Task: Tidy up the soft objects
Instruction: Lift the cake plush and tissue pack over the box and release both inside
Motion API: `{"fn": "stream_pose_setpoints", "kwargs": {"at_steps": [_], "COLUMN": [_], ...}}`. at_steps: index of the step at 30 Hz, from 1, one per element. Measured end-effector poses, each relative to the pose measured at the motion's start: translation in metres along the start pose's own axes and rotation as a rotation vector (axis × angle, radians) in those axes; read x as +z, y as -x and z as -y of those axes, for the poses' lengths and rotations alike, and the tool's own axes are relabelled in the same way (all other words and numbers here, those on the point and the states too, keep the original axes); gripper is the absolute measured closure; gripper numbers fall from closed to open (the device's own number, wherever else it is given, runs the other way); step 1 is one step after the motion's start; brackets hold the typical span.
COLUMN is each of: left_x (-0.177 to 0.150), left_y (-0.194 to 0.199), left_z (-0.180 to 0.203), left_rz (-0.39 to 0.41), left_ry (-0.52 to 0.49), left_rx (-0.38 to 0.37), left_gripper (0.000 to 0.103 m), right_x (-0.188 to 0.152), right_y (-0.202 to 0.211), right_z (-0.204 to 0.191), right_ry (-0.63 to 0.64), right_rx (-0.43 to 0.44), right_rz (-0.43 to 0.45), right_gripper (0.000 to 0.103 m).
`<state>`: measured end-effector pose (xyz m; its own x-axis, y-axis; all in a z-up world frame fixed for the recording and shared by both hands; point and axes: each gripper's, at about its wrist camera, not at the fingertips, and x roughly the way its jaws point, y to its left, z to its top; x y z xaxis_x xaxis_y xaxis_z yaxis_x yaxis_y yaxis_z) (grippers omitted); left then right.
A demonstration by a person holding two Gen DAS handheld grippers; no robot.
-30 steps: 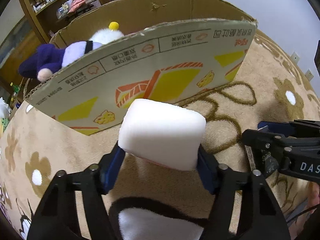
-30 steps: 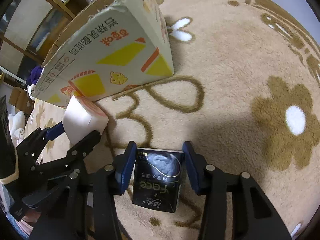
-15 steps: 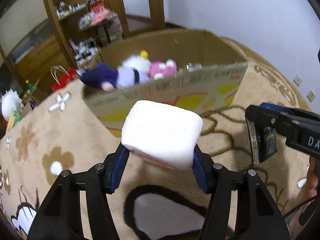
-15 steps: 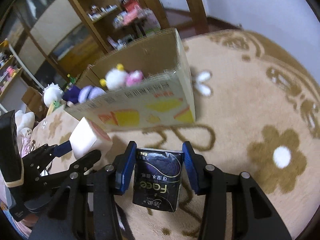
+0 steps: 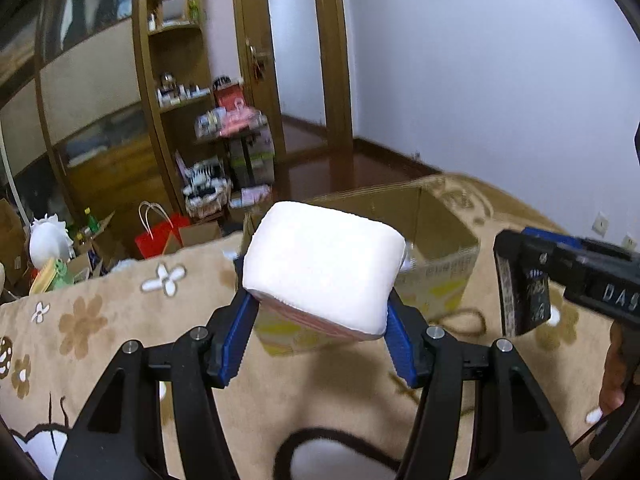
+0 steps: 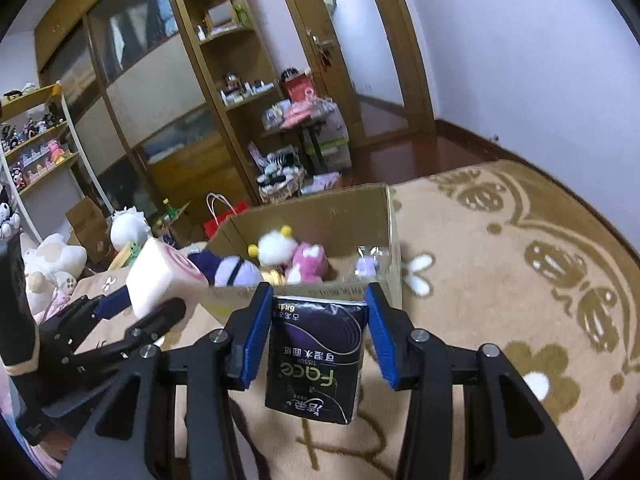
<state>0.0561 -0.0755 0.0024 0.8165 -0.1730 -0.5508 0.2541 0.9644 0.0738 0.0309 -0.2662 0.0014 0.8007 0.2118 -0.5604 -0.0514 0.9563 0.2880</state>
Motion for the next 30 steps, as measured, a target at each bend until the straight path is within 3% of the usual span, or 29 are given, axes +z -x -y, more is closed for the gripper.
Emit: {"fn": "stream_pose_setpoints", "kwargs": {"at_steps": [12,24,30], "left_x": [0.028,0.028,0.024], "left_y": [-0.017,-0.054,-0.075], "left_z": [-0.006,0.004,0.007], "left_rz": [0.070,0.052,-0.004], "left_ry": [0.016,-0.022,-0.026], "left_rx": [-0.022,-0.010,-0.030], "left_gripper": [0.044,0.044,0.044], "right_x": [0.026,0.042,0.042], "right_y": [-0.004,-0.028,-0.047], "right_z": [-0.010,0.001,0.003], "right_ry": [0.065,0.062,0.072], "right_rx": [-0.002,0.038,0.044], "right_rz": [0.088,0.160,0.132], "right_gripper": [0.054,0.054,0.053]}}
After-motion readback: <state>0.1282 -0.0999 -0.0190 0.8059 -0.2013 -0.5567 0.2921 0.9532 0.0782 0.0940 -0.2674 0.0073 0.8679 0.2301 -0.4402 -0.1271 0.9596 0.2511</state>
